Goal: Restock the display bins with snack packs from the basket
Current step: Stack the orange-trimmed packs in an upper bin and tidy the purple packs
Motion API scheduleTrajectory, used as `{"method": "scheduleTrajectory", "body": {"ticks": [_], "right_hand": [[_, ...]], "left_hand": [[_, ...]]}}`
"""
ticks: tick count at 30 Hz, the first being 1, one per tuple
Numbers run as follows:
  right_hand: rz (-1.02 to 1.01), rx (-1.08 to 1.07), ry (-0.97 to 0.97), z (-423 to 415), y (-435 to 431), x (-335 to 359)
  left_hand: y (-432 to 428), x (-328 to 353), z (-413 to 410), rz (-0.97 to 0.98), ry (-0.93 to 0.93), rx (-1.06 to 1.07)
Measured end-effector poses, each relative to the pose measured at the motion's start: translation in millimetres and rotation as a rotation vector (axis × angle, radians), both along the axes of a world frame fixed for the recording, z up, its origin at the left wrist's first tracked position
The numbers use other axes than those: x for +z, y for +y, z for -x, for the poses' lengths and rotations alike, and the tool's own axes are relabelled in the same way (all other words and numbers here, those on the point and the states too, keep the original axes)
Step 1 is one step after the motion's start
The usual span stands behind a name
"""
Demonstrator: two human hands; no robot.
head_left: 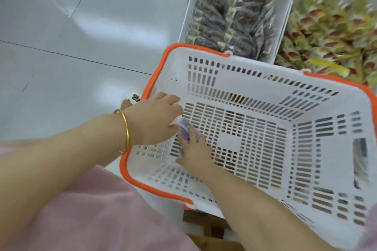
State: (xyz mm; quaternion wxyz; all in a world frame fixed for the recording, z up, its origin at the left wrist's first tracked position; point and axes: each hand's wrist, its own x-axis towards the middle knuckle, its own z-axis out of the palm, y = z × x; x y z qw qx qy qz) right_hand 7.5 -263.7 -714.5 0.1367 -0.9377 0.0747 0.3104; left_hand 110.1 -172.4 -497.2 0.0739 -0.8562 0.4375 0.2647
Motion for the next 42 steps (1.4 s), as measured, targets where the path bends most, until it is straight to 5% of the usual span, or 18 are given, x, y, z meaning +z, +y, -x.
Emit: {"method": "scheduleTrajectory", "body": {"ticks": [9,16,24,29,36,42], "right_hand": [[-0.053,0.018,-0.212,1.1,-39.3,6.7],[-0.862,-0.693,-0.325,33.7,-84.9,45.9],[-1.306,-1.170,-0.290,78.0,-119.2,88.3],[-1.612,-1.175,-0.338,88.3,-126.3,117.0],[-1.680,-1.015,-0.534,68.0,-143.8,193.8],[-1.726,-0.810,-0.499,59.4,-140.1,229.7]], "left_hand": [[-11.6,2.1,-9.1,0.025,0.024,0.010],[-42.2,12.7,1.2,0.006,0.053,-0.036],[-74.4,8.8,28.0,0.074,0.094,-0.014],[-81.7,17.0,39.1,0.174,0.087,0.062],[-80.0,52.8,46.1,0.537,0.046,0.343],[-77.8,69.0,56.1,0.742,0.285,0.574]]}}
